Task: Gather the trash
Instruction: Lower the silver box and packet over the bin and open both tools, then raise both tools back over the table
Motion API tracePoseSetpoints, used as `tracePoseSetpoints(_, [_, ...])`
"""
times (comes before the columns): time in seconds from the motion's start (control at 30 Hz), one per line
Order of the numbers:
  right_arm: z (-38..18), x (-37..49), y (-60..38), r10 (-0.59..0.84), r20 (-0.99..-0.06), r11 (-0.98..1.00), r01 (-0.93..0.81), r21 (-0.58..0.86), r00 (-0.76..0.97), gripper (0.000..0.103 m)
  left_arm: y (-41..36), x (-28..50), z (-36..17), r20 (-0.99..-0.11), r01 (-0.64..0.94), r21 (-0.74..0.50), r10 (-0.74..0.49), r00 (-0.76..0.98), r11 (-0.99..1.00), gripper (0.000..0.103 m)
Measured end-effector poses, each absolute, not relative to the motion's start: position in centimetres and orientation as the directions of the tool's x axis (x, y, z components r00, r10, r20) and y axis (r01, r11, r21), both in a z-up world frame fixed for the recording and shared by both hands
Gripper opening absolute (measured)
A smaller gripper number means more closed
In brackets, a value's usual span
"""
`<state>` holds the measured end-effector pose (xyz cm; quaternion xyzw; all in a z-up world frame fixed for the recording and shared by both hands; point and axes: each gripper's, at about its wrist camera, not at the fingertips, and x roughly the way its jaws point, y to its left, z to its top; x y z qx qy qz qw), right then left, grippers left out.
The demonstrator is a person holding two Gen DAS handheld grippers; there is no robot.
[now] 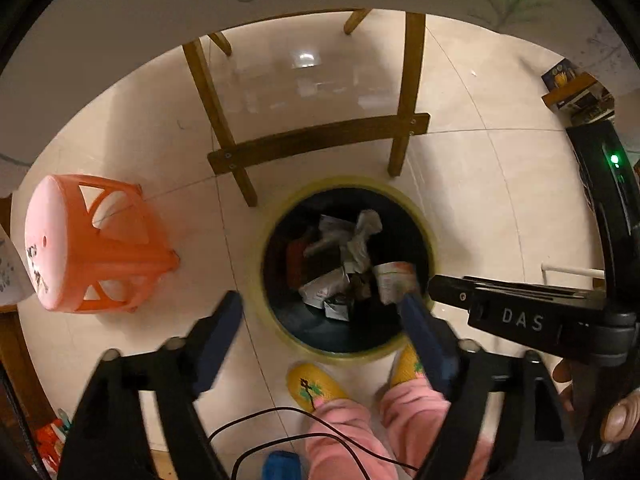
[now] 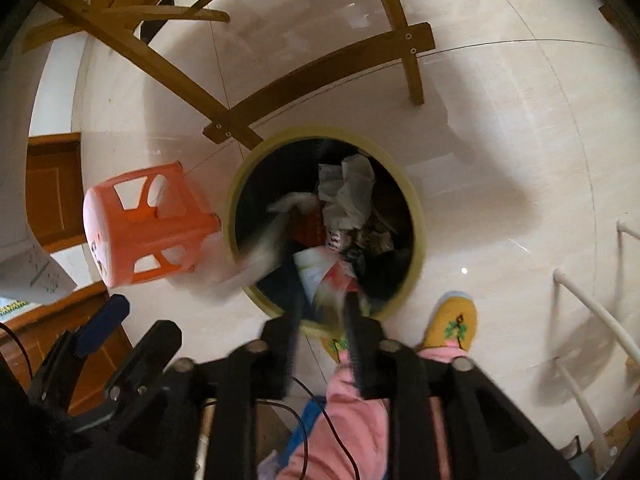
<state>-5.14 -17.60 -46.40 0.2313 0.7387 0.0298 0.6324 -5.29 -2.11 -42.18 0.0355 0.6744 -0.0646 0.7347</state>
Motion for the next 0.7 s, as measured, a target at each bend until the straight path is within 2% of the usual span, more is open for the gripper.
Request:
tracePoseSetpoints(0.03, [-46.5,-5.1,-17.6,0.381,-0.92,0.889,0.307,0.34,-0.086,0.035,-2.1,-5.2,-42.3,-0.995,0.143,-0.031,-0.044,0.086,0.989,0.083])
tracePoseSetpoints(0.23, [-44.8,-5.1,-17.3,0.402,-0.914,0.873,0.325,0.364,-0.057,0.035,-1.2,-5.1,-40.0,-0.993,0.138,-0.033,-0.049,0.107,0.99,0.084])
tracePoseSetpoints(0.6, [-36.5,-5.1,-17.9,0.395,-0.918,0.87,0.312,0.382,0.024,0.035,0.3,-6.3,-30.4,-0.982,0.092,-0.079,-0.093,0.163,0.993,0.085])
tracePoseSetpoints(0.67, [-34.4,-5.5,-18.2,0.395,-0.917,0.866,0.316,0.388,0.043,0.035,0.3,-6.6,-27.9,-0.979,0.098,-0.088,-0.104,0.176,0.991,0.089])
tracePoseSetpoints(0.7, [-33.3,-5.6,-18.3,0.396,-0.917,0.864,0.318,0.391,0.05,0.035,0.3,-6.8,-26.4,-0.977,0.107,-0.092,-0.111,0.184,0.99,0.095])
